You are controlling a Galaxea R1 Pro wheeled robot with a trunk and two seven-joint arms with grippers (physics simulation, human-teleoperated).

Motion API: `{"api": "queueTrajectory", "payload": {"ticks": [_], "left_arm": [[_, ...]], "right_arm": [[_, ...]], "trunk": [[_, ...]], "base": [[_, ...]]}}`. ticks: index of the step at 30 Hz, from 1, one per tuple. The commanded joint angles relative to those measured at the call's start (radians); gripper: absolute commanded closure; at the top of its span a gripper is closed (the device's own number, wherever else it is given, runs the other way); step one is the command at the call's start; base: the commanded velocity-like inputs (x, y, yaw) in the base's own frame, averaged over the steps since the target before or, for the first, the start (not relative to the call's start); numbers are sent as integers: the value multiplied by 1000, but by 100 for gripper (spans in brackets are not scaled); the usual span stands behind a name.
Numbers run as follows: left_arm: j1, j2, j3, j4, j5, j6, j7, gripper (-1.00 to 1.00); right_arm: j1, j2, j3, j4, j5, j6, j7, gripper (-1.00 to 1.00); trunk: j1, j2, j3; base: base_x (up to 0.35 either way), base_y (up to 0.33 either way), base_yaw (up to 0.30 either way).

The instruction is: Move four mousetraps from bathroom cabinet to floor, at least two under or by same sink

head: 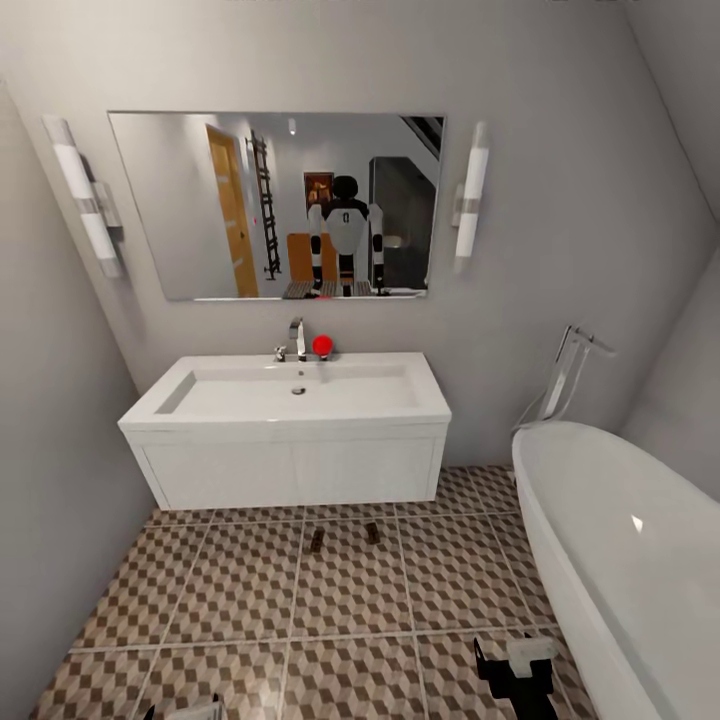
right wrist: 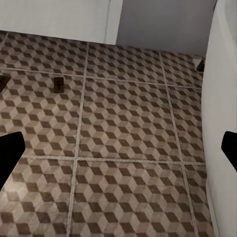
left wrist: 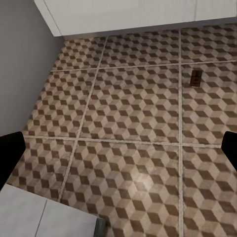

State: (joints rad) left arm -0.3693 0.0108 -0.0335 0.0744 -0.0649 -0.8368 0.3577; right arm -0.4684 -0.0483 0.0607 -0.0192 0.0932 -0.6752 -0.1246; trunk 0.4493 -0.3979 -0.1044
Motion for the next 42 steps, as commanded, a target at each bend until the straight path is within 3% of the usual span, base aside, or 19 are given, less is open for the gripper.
{"api": "queueTrajectory", "payload": {"ticks": [1,29,42], "left_arm": [[-2,0,-3,4,-7,-4,9,-100],[-2,-1,-3,4,-7,-4,9,-100],[-2,-16,-3,4,-6,-2,10,-100]], "right_arm": [[-1,0,5,1,10,-1,-10,-100],[-1,1,5,1,10,0,-10,-100],[-1,1,5,1,10,0,-10,-100]], "trunk": [[1,-2,-1],[1,-2,5],[1,-2,5]], "base": [[0,0,0],[0,0,0],[-4,2,0]]}}
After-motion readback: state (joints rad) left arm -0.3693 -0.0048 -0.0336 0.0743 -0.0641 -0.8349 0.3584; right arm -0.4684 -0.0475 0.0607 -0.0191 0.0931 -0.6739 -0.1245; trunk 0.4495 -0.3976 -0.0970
